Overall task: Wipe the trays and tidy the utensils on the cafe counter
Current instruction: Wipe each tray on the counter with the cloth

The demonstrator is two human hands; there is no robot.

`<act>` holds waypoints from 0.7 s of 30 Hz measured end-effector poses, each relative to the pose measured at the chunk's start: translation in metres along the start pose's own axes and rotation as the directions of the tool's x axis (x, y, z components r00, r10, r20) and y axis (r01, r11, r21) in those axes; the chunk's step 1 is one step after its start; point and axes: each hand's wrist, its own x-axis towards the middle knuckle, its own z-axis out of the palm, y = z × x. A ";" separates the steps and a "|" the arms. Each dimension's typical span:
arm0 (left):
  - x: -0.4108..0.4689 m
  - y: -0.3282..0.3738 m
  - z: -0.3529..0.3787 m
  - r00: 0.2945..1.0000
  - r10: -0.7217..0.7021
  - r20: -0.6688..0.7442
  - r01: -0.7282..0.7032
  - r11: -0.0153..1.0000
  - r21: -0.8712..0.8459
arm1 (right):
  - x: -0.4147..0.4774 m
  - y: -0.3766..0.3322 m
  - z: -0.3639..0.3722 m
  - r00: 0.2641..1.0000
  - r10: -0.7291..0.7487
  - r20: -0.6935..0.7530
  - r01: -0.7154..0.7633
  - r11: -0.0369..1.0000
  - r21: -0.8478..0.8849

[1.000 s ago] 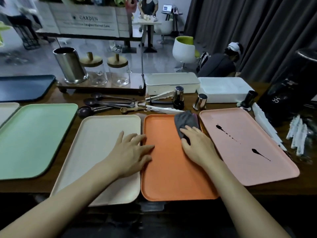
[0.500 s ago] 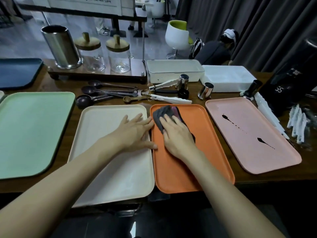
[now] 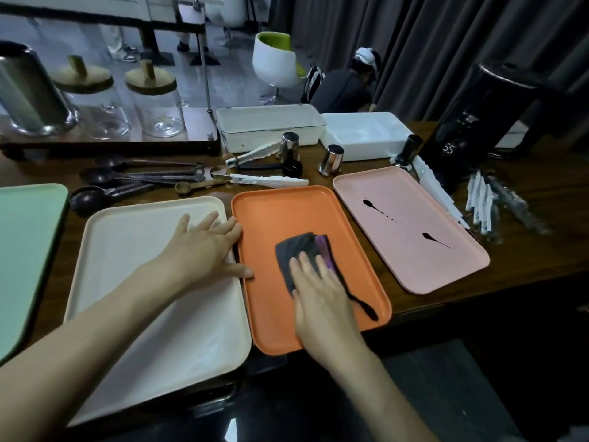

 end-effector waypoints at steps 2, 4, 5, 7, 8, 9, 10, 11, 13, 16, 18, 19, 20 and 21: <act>0.000 0.000 0.000 1.000 -0.002 0.005 0.002 1.000 0.008 | -0.015 -0.031 0.011 0.992 -0.123 0.012 0.123 0.992 0.007; 0.001 0.000 -0.001 1.000 -0.011 0.026 0.011 1.000 0.001 | -0.023 -0.033 0.009 0.986 -0.166 0.023 0.165 0.986 0.023; 0.001 0.000 -0.002 0.999 -0.015 0.042 0.015 1.000 -0.008 | -0.027 -0.023 0.006 0.986 -0.163 0.029 0.162 0.986 0.032; 0.001 0.001 -0.005 0.998 -0.022 0.064 0.023 1.000 -0.016 | -0.034 0.005 -0.003 0.993 -0.101 0.052 0.101 0.995 0.017; 0.000 0.002 -0.006 0.997 -0.024 0.071 0.025 0.999 -0.023 | -0.034 0.021 -0.009 0.998 -0.053 0.046 0.053 0.999 -0.009; 0.000 0.002 -0.007 0.997 -0.024 0.076 0.027 0.999 -0.037 | -0.033 0.036 -0.015 0.999 -0.002 0.043 0.003 1.000 -0.027; -0.002 0.002 -0.007 0.997 -0.023 0.076 0.026 0.999 -0.047 | -0.031 0.049 -0.021 0.998 0.044 0.049 -0.042 0.999 -0.034; -0.002 0.003 -0.007 0.997 -0.021 0.072 0.025 0.998 -0.049 | -0.029 0.057 -0.026 0.995 0.078 0.056 -0.076 0.997 -0.033; -0.003 0.003 -0.005 0.998 -0.022 0.062 0.025 0.999 -0.044 | -0.027 0.058 -0.029 0.993 0.110 0.040 -0.110 0.994 -0.018; -0.001 0.003 -0.002 0.999 -0.024 0.034 0.025 0.999 -0.025 | -0.029 0.018 -0.019 0.994 0.104 0.018 -0.104 0.994 -0.012; 0.000 0.003 -0.001 1.000 -0.022 0.018 0.022 1.000 -0.018 | -0.032 -0.020 -0.012 0.998 0.002 0.070 -0.002 1.000 -0.001; 0.001 0.003 0.000 1.000 -0.022 0.015 0.022 1.000 -0.015 | -0.034 -0.034 -0.009 0.992 -0.047 0.114 0.046 0.999 0.013; 0.000 0.003 0.000 1.000 -0.023 0.015 0.024 1.000 -0.011 | -0.035 -0.042 -0.008 0.986 -0.075 0.146 0.072 0.997 0.023; 0.000 0.003 0.000 0.999 -0.027 0.021 0.027 1.000 -0.014 | -0.037 -0.043 -0.007 0.985 -0.090 0.146 0.087 0.996 0.032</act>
